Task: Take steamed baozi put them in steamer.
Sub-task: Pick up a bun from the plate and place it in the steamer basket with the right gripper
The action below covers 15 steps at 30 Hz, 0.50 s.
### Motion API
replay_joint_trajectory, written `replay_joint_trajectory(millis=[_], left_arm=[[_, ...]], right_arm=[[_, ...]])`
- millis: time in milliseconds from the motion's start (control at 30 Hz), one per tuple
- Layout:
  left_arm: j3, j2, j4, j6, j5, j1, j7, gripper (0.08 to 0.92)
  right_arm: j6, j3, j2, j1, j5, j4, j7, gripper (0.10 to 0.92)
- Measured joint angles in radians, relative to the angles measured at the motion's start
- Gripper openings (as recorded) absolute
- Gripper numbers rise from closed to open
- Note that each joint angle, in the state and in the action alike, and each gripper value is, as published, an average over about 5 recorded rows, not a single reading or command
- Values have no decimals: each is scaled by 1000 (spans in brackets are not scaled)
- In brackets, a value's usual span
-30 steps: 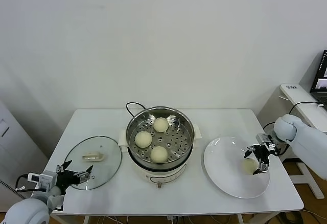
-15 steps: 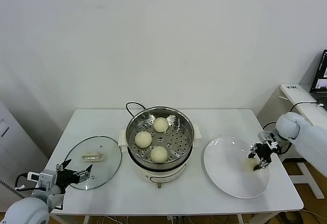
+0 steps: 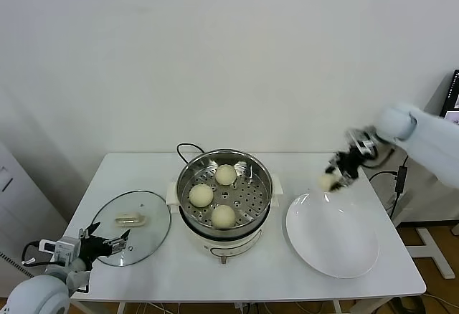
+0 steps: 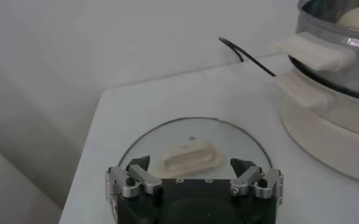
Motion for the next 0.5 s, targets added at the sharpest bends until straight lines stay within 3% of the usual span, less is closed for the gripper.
replay_joint_trajectory(millis=[267,500], left_arm=[[4,-2,6,-3,6,-6,0,823],[-1,-2,5,-5,8,-2,-1,823]], right_arm=[[-160,-130,143,157,228,52,75,458],[-265,-193,250,192,340,88,155,458]])
